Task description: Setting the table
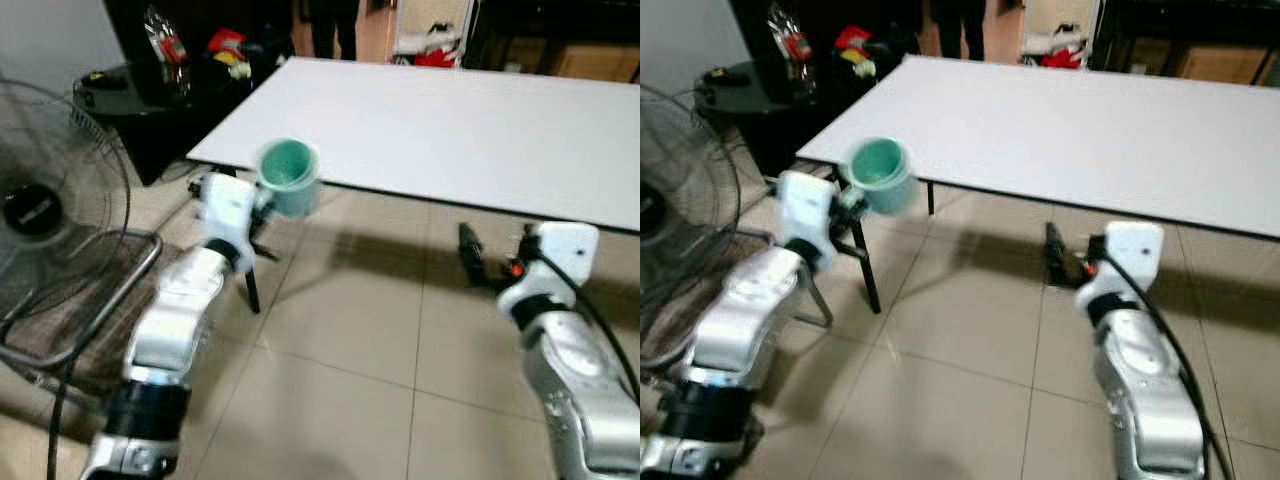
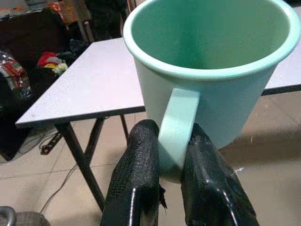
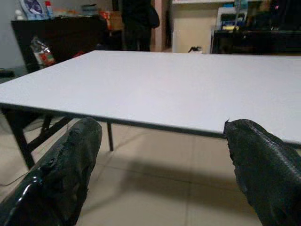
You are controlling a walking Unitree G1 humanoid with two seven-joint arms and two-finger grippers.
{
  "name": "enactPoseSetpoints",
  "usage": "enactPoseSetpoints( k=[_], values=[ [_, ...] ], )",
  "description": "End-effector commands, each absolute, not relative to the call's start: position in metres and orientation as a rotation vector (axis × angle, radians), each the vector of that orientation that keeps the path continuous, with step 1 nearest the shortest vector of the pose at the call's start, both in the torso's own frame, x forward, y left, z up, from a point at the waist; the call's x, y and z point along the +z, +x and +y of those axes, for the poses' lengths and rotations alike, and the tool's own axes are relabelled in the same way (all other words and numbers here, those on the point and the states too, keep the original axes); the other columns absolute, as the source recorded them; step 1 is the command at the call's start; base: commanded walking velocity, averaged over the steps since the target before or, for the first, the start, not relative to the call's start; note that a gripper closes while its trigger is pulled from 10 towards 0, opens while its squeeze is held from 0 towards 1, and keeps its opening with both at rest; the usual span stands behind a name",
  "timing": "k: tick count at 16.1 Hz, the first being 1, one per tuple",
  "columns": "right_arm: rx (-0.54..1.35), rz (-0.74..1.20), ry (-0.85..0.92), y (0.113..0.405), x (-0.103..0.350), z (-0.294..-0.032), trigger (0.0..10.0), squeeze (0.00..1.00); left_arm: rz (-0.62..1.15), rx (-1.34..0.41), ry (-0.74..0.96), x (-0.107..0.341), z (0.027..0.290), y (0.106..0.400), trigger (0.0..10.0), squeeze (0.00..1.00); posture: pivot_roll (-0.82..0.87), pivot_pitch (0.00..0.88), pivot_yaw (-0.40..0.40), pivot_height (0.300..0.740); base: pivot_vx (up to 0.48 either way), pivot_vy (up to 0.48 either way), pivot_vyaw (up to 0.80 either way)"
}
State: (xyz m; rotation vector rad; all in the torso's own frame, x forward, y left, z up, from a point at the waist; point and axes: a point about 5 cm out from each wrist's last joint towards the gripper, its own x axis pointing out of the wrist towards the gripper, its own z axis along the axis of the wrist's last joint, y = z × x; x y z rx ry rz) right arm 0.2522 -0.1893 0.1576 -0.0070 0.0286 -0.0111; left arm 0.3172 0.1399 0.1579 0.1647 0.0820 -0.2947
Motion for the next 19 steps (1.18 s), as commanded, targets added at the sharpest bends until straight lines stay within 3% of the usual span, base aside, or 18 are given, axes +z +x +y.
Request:
enactPoseSetpoints(
  k=[1,7,12,19],
  values=[
    [0.004,0.018,-0.024,0.2544,0.1578,-0.1824,10.0,0.00,0.083,-0.240,0.195,0.1572,0.1586,0.3147,10.0,0.00,-0.04,0.000,0.039,0.740,0.300,0.000,0.00],
    [0.030,0.038,-0.011,0.2553,0.1525,-0.1833,10.0,0.00,0.078,-0.233,0.209,0.1569,0.1595,0.3118,10.0,0.00,-0.03,0.000,0.025,0.740,0.302,0.000,0.00],
    [0.025,0.031,-0.006,0.2531,0.1522,-0.1838,10.0,0.00,0.070,-0.247,0.209,0.1584,0.1562,0.3129,10.0,0.00,-0.04,0.000,0.034,0.740,0.301,0.000,-0.73],
    [0.046,0.026,0.002,0.2531,0.1531,-0.1834,10.0,0.00,0.065,-0.225,0.206,0.1589,0.1560,0.3176,10.0,0.00,-0.04,0.000,0.036,0.740,0.301,0.000,0.00]
  ],
)
